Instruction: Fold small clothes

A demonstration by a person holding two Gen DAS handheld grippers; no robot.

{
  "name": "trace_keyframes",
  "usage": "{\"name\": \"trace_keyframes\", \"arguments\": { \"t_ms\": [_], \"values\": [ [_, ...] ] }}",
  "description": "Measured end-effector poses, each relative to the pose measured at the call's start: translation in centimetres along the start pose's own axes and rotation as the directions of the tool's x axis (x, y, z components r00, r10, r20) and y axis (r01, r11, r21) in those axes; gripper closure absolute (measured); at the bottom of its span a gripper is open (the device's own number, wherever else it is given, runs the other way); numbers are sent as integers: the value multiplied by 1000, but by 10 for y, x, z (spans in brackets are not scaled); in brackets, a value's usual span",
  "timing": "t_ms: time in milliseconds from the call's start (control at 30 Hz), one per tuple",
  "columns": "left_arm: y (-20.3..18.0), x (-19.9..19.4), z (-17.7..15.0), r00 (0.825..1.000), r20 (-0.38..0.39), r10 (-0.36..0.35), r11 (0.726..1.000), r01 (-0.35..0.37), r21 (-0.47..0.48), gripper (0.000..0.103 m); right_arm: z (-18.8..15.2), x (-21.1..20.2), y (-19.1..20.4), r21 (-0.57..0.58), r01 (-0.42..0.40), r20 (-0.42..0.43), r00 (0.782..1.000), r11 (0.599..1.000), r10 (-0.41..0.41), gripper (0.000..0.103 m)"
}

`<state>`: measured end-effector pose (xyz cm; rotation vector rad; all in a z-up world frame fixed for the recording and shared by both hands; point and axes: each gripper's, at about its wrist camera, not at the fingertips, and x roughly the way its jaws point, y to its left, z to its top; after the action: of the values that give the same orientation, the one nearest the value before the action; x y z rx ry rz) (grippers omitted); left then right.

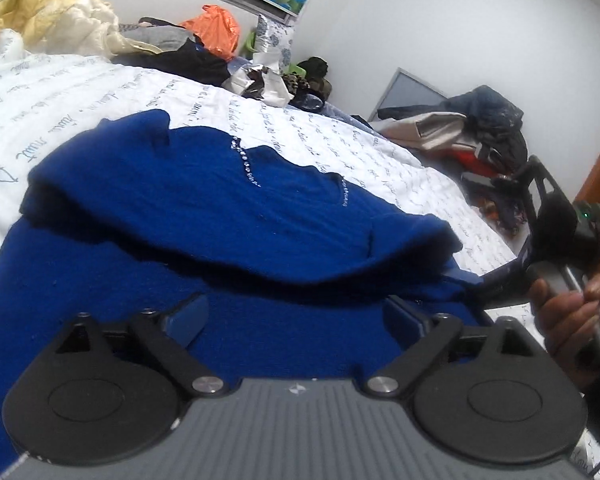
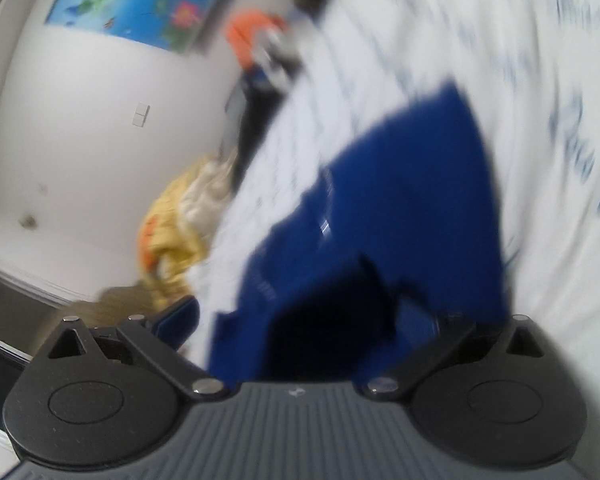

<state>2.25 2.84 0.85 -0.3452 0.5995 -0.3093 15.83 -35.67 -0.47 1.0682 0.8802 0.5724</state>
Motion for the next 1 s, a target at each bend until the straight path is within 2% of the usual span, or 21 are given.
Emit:
{"name": "trace_keyframes", "arguments": {
  "t_ms": [133, 233, 333, 533, 600, 667, 733, 800, 833, 867, 900, 933, 967, 1000],
  "values": [
    [7, 1, -1, 1000, 11, -16, 999, 16, -38, 5, -1, -3, -4, 76, -24, -6, 1000, 997, 25, 0],
    [6, 6, 1, 1000, 11, -17, 999, 17, -34, 4, 1, 2, -8, 128, 3, -3, 1000, 992, -3, 0],
    [6, 6, -1, 1000, 11, -19, 999, 19, -34, 3, 2, 10, 1, 165, 62, -54, 997, 984, -54, 0],
    [7, 7, 0, 1000, 12, -28, 999, 28, -41, 1, -9, 19, 16, 209, 14, -120, 993, 978, 11, 0],
    [6, 6, 0, 1000, 12, -27, 999, 27, -40, 1, -10, 28, 16, 234, 43, -145, 989, 971, -9, 0],
    [6, 6, 0, 1000, 12, -27, 999, 28, -40, 0, -9, 35, 17, 211, 80, -141, 989, 974, -51, 0],
    [6, 6, 0, 1000, 13, -27, 999, 28, -42, 0, -6, 38, 11, 226, 141, -120, 986, 964, -116, 0],
    [7, 6, 0, 1000, 13, -28, 999, 28, -42, 0, -4, 39, 7, 250, 133, -69, 990, 959, -120, 0],
    [6, 6, 0, 1000, 12, -28, 999, 29, -42, 0, -3, 38, 10, 235, 162, -41, 987, 958, -157, 9],
    [7, 6, 0, 1000, 12, -28, 999, 29, -42, 0, -2, 37, 14, 210, 193, -20, 981, 959, -193, 29],
    [7, 6, 0, 1000, 12, -29, 999, 29, -42, 0, -2, 38, 17, 178, 234, -6, 972, 956, -237, 45],
    [7, 6, 0, 1000, 13, -28, 999, 29, -43, 0, -1, 40, 18, 159, 280, -3, 959, 947, -283, 68],
    [7, 6, 0, 1000, 13, -28, 999, 29, -43, 0, 0, 43, 16, 144, 310, 2, 950, 940, -314, 87],
    [7, 6, 0, 1000, 13, -28, 999, 29, -44, 0, 0, 44, 15, 116, 330, 13, 943, 937, -333, 93]
  ]
}}
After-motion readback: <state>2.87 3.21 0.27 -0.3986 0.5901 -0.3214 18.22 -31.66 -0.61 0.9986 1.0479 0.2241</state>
